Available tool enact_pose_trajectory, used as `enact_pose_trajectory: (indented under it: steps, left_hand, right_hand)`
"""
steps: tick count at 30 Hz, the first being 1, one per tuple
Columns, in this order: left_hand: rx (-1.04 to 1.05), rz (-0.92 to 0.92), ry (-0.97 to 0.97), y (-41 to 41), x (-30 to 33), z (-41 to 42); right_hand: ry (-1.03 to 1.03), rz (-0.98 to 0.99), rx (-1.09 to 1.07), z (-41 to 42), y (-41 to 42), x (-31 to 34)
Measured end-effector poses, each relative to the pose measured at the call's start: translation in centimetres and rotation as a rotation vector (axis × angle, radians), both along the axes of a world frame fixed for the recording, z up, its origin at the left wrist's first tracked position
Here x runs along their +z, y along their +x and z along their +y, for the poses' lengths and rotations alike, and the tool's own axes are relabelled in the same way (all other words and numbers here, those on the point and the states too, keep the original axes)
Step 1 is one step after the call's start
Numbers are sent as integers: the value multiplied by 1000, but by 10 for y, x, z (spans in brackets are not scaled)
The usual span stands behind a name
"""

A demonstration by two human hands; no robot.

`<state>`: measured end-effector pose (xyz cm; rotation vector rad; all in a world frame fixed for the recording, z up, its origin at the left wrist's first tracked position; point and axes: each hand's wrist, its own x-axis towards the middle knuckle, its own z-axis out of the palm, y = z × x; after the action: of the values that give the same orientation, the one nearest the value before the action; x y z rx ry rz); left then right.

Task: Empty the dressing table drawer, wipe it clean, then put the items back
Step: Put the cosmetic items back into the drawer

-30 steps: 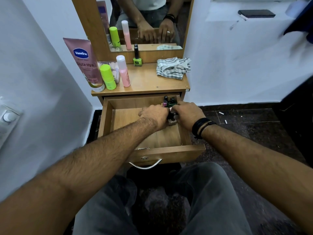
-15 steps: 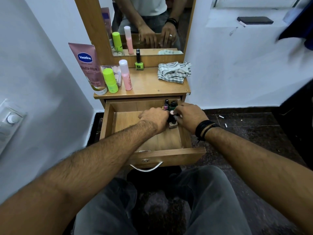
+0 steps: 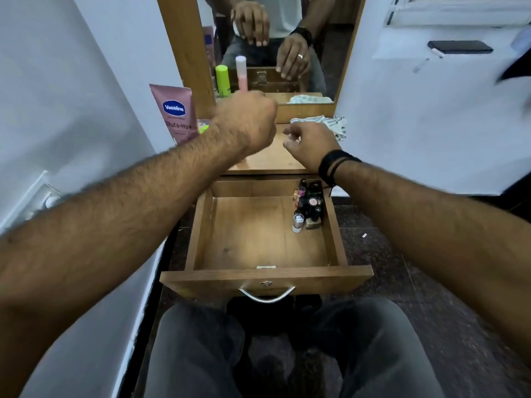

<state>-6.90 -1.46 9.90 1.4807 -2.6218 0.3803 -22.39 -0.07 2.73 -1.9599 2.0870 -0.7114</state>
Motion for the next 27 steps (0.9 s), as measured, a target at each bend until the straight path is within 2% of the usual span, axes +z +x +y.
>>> enact_pose_trajectory:
  steps: [4,11,17,27]
  left_hand:
    - [120,-72,37,9,18,-20]
    - [159,-135,149,19,4,-39]
    - [118,-80,114,26,-6,-47]
    - [82,95,145,40,-21,-58]
  right_hand:
    - [-13,29,9,-41,15,19]
    - [59,209,85,-101,34,27]
    - [69,255,84,-124,45,12]
    - [-69,232,-10,-129,53,8]
